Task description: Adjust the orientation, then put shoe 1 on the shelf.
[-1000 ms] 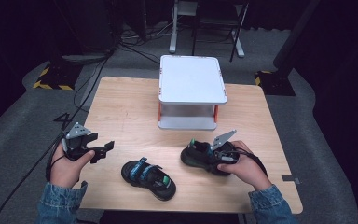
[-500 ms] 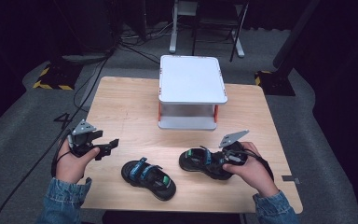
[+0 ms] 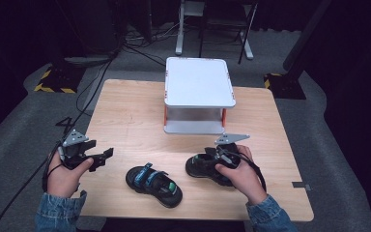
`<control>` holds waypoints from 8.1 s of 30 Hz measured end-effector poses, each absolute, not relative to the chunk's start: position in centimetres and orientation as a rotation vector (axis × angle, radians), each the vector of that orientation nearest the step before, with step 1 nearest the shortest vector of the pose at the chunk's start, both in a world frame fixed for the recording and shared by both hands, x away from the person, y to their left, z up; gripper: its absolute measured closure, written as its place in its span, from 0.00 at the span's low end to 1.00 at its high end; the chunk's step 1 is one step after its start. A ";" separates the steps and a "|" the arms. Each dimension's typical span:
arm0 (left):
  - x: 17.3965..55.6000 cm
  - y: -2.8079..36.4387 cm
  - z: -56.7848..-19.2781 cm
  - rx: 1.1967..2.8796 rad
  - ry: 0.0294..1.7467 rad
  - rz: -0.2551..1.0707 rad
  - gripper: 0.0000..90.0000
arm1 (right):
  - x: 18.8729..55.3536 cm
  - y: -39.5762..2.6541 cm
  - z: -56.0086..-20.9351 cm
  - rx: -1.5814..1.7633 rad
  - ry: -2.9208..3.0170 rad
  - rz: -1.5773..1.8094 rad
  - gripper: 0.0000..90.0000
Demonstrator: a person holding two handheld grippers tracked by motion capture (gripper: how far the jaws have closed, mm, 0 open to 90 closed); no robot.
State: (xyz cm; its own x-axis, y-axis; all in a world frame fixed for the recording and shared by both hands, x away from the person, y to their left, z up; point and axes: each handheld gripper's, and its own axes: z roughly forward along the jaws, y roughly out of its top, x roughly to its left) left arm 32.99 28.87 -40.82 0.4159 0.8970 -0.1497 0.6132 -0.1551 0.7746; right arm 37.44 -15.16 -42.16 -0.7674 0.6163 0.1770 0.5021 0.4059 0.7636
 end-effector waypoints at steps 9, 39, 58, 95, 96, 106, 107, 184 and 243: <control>32.6 29.2 -41.0 1.864 1.307 0.449 0.28 | 38.0 -14.2 -43.2 0.936 2.491 1.238 0.76; 34.5 28.3 -40.9 1.871 1.270 0.426 0.28 | 35.3 -16.1 -40.5 0.853 2.612 1.260 0.95; 38.4 25.5 -40.0 1.881 1.165 0.393 0.28 | 31.0 -19.7 -41.3 0.887 2.909 1.050 0.90; 39.0 25.5 -40.9 1.893 1.205 0.391 0.27 | 34.0 -20.7 -42.0 0.889 2.507 1.067 0.73; 38.9 25.6 -40.9 1.898 1.204 0.390 0.27 | 34.3 -20.7 -41.8 0.874 2.503 1.077 0.73; 37.1 27.0 -41.5 1.889 1.267 0.408 0.27 | 37.8 -19.8 -39.8 0.803 2.417 1.118 0.73; 36.9 27.3 -41.5 1.891 1.270 0.413 0.27 | 38.3 -19.6 -39.6 0.787 2.419 1.121 0.73; 35.6 29.2 -42.9 1.882 1.343 0.400 0.28 | 42.8 -12.6 -42.8 0.579 2.508 1.219 0.87; 38.6 28.6 -43.0 1.854 1.341 0.361 0.27 | 43.0 -10.4 -47.4 0.748 2.452 1.071 0.89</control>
